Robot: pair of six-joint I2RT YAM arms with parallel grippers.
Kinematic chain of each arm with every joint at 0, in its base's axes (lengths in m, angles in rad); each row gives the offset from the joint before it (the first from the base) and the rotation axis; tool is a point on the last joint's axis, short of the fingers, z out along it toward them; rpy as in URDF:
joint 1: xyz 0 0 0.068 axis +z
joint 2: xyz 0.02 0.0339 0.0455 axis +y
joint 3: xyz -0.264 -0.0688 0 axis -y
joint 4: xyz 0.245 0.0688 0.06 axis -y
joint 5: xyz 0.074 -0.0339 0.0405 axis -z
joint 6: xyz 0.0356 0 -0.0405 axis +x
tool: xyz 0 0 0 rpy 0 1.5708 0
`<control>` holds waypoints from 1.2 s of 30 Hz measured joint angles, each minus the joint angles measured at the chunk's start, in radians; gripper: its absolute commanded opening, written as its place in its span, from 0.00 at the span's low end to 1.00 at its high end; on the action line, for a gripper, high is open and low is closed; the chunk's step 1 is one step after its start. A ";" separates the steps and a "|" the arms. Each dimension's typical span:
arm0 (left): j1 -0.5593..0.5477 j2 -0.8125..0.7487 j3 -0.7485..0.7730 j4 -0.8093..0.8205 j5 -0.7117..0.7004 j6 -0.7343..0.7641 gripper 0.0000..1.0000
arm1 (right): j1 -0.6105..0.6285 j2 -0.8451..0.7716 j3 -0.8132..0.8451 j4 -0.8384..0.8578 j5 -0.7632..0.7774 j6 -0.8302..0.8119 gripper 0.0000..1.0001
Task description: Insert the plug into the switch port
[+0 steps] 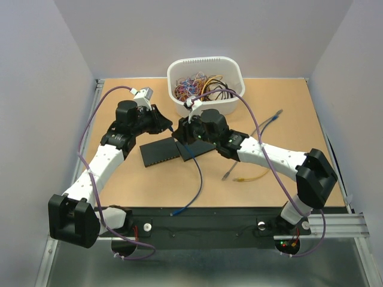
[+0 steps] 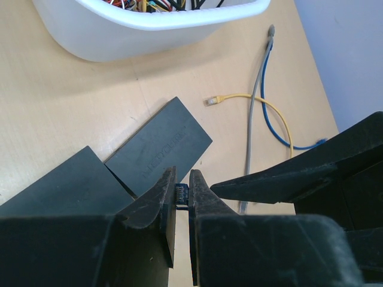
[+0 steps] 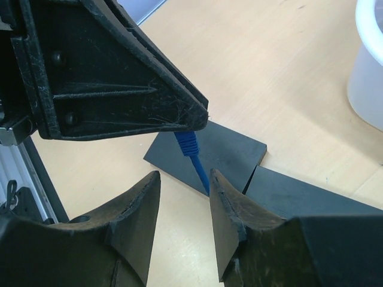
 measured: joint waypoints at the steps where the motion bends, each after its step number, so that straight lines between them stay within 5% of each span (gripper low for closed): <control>1: 0.000 0.000 0.000 0.000 0.000 0.000 0.00 | 0.000 0.000 0.000 0.000 0.004 -0.001 0.44; 15: 0.000 0.000 0.000 0.000 0.031 0.000 0.00 | 0.007 0.042 0.060 -0.006 0.009 -0.015 0.42; 27: 0.000 0.000 0.000 0.000 0.040 0.000 0.00 | 0.007 0.077 0.070 -0.011 0.009 -0.019 0.24; 36: 0.000 0.000 0.000 0.000 0.040 0.000 0.00 | 0.007 0.077 0.070 -0.011 0.009 -0.018 0.36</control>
